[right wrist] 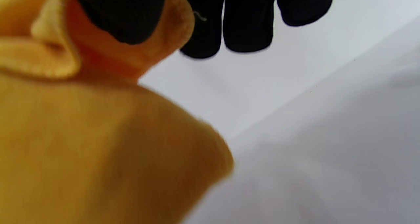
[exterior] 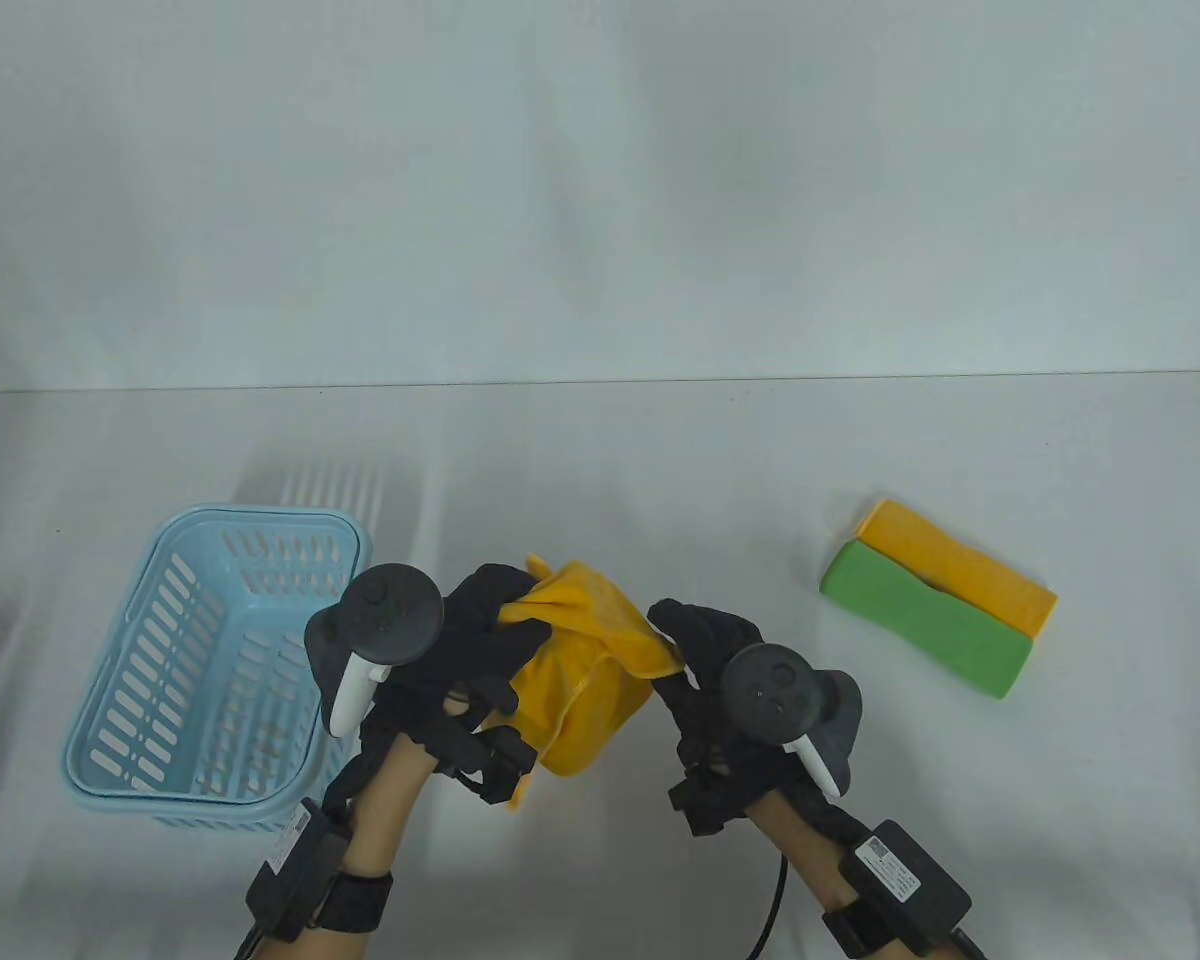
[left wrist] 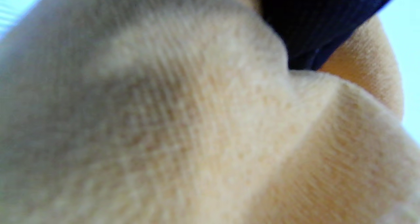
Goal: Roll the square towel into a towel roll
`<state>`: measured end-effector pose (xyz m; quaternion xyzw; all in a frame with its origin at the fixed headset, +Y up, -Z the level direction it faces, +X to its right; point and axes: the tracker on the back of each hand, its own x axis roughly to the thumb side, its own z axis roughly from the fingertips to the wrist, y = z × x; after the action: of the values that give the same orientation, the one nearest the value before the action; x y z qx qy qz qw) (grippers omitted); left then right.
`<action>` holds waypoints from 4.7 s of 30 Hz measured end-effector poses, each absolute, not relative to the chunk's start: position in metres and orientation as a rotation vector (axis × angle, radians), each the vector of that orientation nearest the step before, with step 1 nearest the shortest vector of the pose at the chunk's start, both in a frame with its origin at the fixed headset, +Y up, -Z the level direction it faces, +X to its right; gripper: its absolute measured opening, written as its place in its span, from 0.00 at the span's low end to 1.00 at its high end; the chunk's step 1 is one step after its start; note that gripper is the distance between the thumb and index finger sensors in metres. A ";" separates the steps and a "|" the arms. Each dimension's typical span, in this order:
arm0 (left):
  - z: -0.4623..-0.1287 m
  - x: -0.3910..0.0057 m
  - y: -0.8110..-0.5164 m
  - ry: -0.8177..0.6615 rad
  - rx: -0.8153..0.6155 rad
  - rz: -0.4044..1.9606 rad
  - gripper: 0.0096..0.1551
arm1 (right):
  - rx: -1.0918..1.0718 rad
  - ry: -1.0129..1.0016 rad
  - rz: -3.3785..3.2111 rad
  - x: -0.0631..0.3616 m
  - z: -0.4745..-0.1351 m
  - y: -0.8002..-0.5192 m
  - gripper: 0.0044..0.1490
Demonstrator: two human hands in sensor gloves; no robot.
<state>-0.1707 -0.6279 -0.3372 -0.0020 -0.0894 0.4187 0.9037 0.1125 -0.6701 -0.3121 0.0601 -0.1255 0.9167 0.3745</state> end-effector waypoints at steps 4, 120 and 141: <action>-0.340 -0.172 -0.631 -0.176 -0.006 0.821 0.23 | 0.110 -0.318 2.242 0.125 -0.313 -0.665 0.25; -0.315 -0.256 -0.436 -0.113 0.315 0.755 0.21 | -0.163 -0.422 2.310 0.262 -0.287 -0.416 0.25; -0.404 -0.243 -0.434 0.144 0.300 0.609 0.21 | -0.479 -0.560 2.223 0.250 -0.409 -0.448 0.23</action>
<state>-0.2433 -0.4336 -0.4041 0.1471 0.0704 0.2986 0.9404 0.2500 -0.4477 -0.4092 -0.1885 -0.2203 0.8744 0.3890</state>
